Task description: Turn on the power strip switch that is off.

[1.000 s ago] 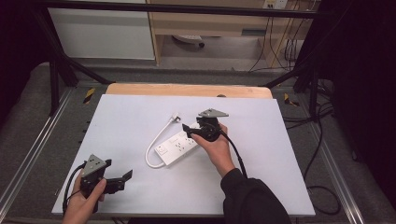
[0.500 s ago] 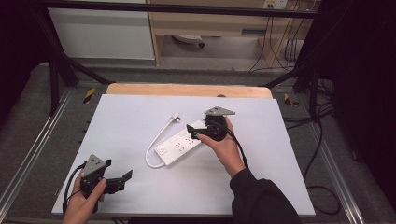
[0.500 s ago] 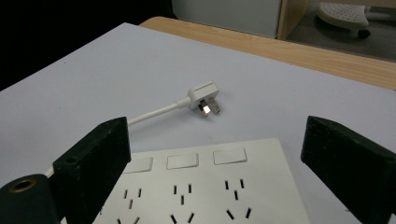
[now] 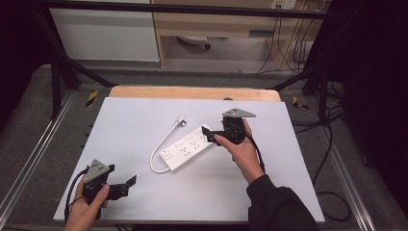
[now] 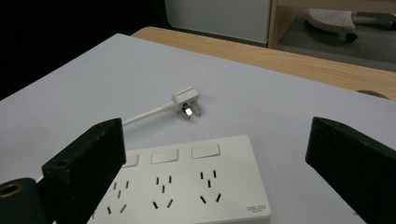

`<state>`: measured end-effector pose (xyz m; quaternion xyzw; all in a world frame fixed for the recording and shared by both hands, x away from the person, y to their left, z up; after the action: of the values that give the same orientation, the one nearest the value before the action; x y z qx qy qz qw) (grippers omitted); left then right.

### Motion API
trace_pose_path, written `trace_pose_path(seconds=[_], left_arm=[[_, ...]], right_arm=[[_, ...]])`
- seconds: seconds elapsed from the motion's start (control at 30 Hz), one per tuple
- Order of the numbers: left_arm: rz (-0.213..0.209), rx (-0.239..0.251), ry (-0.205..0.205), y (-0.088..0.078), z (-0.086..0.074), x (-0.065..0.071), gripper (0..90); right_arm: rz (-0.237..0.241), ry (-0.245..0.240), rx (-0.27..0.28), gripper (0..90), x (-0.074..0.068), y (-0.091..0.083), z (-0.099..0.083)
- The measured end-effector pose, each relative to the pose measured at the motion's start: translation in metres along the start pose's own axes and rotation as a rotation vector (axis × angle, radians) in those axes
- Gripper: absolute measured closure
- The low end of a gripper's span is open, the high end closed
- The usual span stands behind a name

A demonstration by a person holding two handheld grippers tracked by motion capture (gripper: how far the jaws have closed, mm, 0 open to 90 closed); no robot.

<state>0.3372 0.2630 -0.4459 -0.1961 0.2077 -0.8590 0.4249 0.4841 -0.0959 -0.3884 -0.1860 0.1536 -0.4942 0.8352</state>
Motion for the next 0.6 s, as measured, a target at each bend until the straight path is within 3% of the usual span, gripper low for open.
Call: trace_pose_path(seconds=[0.6], left_arm=[[0.002,-0.003,-0.004,0.000,-0.001,0.000,7.1]], right_arm=[[-0.028,0.033,0.037,5.5,0.041,-0.030,-0.003]])
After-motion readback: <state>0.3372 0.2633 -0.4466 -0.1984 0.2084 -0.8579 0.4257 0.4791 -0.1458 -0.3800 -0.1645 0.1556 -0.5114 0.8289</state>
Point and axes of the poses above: each handheld gripper's, and its own axes: y roughly forward along the jaws, z roughly out of its top, x roughly to its right, the point moved 4 cm from there along y, roughly forward along the jaws, and after that the axes turned 8 degrees about -z, right-handed, at the moved point
